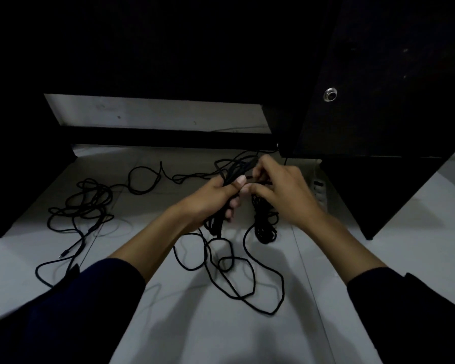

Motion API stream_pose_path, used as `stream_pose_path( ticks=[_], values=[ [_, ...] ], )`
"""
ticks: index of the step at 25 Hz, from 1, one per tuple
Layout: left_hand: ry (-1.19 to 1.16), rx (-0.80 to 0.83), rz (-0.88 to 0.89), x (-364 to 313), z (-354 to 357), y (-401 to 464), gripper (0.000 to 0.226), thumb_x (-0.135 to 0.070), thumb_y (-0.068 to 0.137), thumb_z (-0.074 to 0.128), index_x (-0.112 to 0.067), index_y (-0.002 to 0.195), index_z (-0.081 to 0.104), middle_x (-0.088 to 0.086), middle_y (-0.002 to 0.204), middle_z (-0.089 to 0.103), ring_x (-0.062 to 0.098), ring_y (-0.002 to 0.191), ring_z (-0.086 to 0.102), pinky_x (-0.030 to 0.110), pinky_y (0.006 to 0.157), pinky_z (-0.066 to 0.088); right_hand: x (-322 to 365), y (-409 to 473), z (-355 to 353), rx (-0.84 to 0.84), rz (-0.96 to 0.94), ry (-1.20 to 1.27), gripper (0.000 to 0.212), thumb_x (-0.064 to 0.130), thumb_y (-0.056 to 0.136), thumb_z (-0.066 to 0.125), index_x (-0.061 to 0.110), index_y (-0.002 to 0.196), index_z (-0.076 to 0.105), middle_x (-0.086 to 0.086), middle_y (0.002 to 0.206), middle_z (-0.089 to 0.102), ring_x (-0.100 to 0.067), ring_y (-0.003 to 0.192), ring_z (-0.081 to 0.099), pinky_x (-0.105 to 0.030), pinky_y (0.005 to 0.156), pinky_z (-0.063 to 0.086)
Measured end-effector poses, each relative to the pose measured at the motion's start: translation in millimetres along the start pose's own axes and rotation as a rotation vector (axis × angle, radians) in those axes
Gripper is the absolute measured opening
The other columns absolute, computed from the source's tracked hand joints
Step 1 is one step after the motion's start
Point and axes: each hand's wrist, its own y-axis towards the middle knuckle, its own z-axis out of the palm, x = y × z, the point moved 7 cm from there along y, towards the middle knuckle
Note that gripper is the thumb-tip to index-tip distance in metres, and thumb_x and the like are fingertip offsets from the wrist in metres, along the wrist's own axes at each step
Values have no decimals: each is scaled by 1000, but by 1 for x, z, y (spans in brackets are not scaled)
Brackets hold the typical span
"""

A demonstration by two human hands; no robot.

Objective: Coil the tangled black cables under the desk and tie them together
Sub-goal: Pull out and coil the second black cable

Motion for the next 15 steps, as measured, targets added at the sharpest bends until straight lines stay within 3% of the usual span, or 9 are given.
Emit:
stream_pose_path(
  ticks=[2, 4, 5, 10, 13, 15],
  values=[
    [-58, 22, -31, 2, 2, -1, 28, -41, 98, 45, -17, 85, 55, -5, 55, 31, 7, 44, 30, 24, 50, 38, 2, 1, -2, -41, -31, -56, 22, 23, 83, 71, 12, 93, 56, 2, 82, 63, -17, 77, 62, -29, 67, 51],
    [13, 52, -45, 2, 0, -2, 22, -39, 94, 54, -17, 92, 59, -5, 54, 27, 7, 44, 26, 22, 47, 36, 3, 2, -2, -28, -60, -69, 15, 13, 84, 71, 7, 92, 60, 3, 85, 60, -16, 80, 61, -9, 67, 42],
    [36, 65, -56, 3, -1, -3, 19, -37, 94, 56, -18, 93, 60, -5, 54, 27, 8, 44, 26, 21, 46, 36, 3, 3, -4, -23, -74, -66, 14, 13, 84, 71, 6, 92, 62, 3, 86, 58, -13, 79, 58, -5, 66, 38],
    [-143, -7, -71, 11, -12, -1, 32, -35, 97, 51, -18, 71, 45, -6, 54, 25, 7, 42, 24, 20, 45, 33, -17, 3, -6, 121, 91, -15, 12, 30, 90, 65, 19, 86, 62, 11, 80, 56, 1, 69, 52, -6, 65, 38],
    [-172, -39, -22, 11, -7, 4, 26, -36, 98, 49, -18, 80, 46, -3, 57, 39, 6, 40, 27, 20, 45, 35, -21, -1, 3, 64, 349, 504, 18, 29, 96, 56, 16, 84, 59, 3, 64, 52, -8, 53, 50, -20, 49, 43],
    [-105, -33, 13, 11, 1, 5, 19, -36, 99, 48, -22, 107, 55, 7, 83, 64, 6, 42, 31, 21, 47, 39, -17, -1, 8, -39, 467, 809, 23, 26, 98, 52, 10, 83, 56, 1, 62, 43, -7, 48, 41, -17, 42, 37]
  ],
)
